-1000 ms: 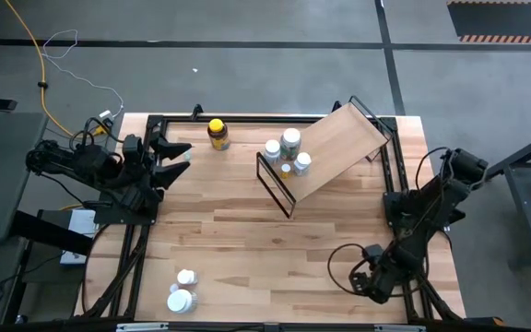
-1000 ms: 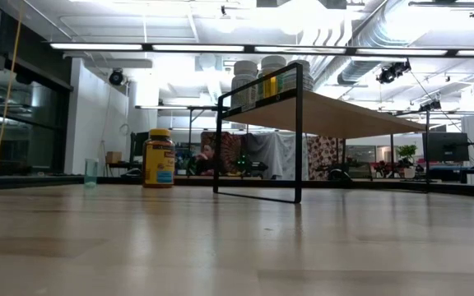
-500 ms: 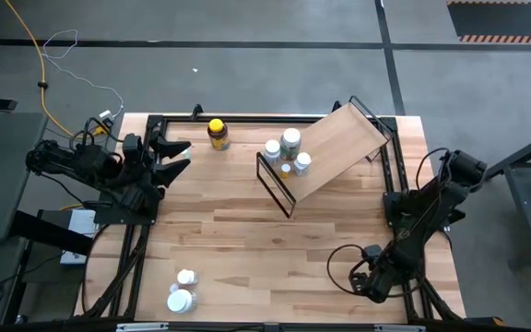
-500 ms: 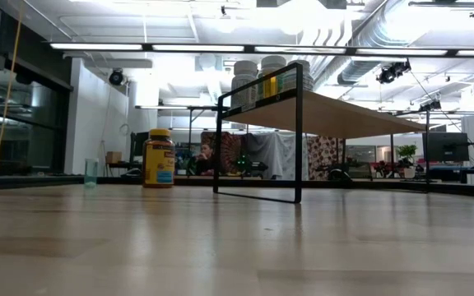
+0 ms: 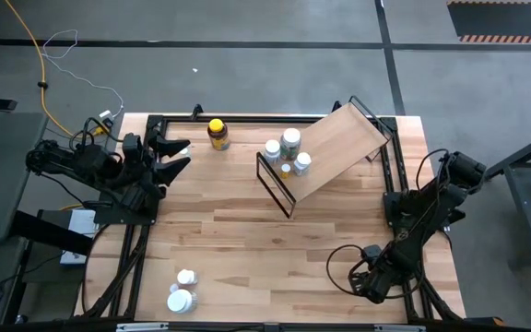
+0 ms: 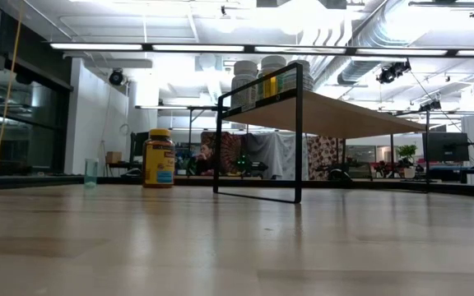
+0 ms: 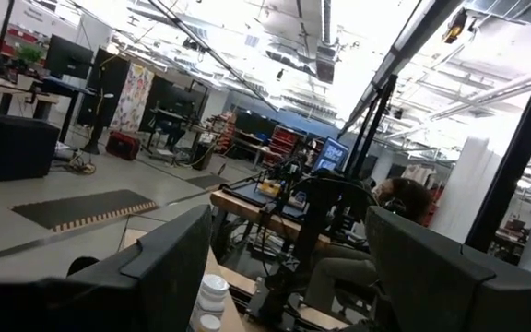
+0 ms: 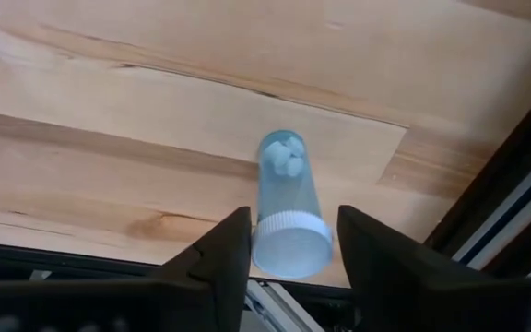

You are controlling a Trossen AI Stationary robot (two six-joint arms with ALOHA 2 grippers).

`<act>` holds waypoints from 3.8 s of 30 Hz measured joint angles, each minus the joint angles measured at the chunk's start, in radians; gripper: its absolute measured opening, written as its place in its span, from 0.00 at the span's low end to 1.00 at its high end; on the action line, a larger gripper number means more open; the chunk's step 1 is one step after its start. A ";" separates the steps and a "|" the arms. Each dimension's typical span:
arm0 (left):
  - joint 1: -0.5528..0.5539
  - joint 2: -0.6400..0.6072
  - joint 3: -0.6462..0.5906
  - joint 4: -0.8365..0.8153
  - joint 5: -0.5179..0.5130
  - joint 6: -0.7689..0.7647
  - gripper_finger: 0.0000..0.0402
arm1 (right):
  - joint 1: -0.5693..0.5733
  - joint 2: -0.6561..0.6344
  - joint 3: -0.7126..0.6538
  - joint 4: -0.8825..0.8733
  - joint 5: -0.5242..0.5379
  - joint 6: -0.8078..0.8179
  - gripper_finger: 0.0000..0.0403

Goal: Pick and place medicine bottles onto shelf by color
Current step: Put the blue pill bottle on the shelf

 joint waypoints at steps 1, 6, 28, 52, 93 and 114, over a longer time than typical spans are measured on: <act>0.000 0.000 0.000 0.000 0.000 0.000 0.69 | 0.000 0.000 0.000 0.000 0.000 0.000 0.37; 0.000 0.000 0.000 0.000 -0.015 0.000 0.69 | 0.000 0.000 0.000 0.008 0.000 0.000 0.36; 0.000 0.000 0.000 -0.001 -0.015 0.017 0.69 | 0.000 -0.013 0.003 0.019 0.008 -0.008 0.36; 0.000 0.000 0.000 -0.001 -0.015 0.019 0.69 | 0.000 -0.013 0.004 -0.005 0.008 0.001 0.26; 0.000 0.000 0.000 0.004 -0.041 0.003 0.69 | -0.840 -0.272 0.748 -0.710 0.500 -1.187 0.28; 0.000 0.000 0.000 0.003 -0.041 0.000 0.69 | -1.168 0.082 0.845 -0.847 0.121 -1.452 0.28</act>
